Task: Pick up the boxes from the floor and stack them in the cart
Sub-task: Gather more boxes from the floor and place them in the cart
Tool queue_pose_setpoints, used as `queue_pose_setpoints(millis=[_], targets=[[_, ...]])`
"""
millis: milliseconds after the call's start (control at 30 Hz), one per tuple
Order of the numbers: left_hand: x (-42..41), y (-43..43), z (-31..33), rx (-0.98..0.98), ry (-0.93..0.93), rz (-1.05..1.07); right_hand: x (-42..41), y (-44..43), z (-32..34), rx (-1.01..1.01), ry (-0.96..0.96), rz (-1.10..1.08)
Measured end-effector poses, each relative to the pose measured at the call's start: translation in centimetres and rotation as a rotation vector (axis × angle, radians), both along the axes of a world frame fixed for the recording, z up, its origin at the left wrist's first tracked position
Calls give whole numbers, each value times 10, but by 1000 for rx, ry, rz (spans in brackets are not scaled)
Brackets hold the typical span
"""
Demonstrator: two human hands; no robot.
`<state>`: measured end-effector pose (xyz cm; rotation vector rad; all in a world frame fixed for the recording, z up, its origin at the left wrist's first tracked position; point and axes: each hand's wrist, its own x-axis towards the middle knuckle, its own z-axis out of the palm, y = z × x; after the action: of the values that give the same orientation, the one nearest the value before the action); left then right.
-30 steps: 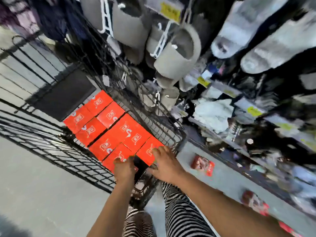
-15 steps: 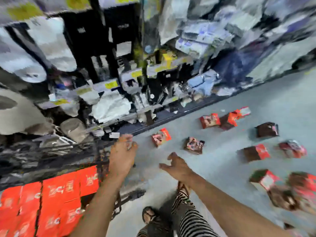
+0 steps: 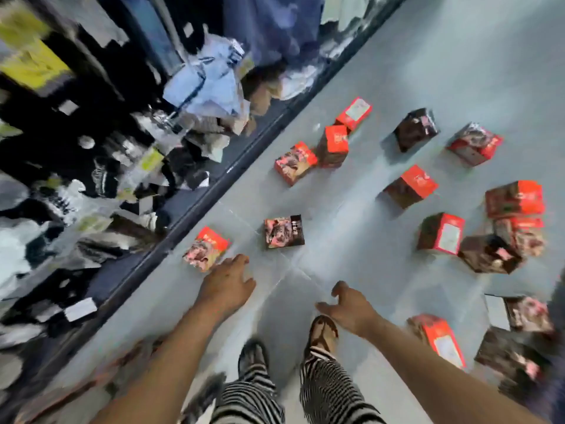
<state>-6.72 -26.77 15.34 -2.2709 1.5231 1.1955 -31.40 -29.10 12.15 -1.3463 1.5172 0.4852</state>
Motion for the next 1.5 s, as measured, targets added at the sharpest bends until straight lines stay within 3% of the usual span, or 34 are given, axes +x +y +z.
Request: queue_pose_setpoints(millis=[300,467,633,733,900,1000,1133,1233,1333,1500], targets=[[-4,-65,-238,26,-234,-385,-24,-35,-216,-56,-35,-44],[-3,-95,-340,-156,-347,-584,-31,-69,-310,-248,-5,61],[-27,-107,-397,-450,-472,-805,-35,-95,-372,-370,18,144],[-34,-110,-416,-481,-556,-843,-29,-111,-391,-462,-6,143],[-22,-132,-418,-465,-439,-795,-15,-121,-403,-559,11,231],[-13,-159,-394,-322,-266,-727,-15,-122,-403,-520,18,234],[18,-192,-363,-22,124,-451,-14,-125,-400,-400,-87,18],[42,-198,-363,-72,261,-249,-13,-125,-398,-318,-167,-129],[43,-187,-376,-235,130,-142,-16,-121,-396,-307,-173,-164],[20,-154,-389,-320,-88,-559,-28,-101,-393,-277,-138,-193]])
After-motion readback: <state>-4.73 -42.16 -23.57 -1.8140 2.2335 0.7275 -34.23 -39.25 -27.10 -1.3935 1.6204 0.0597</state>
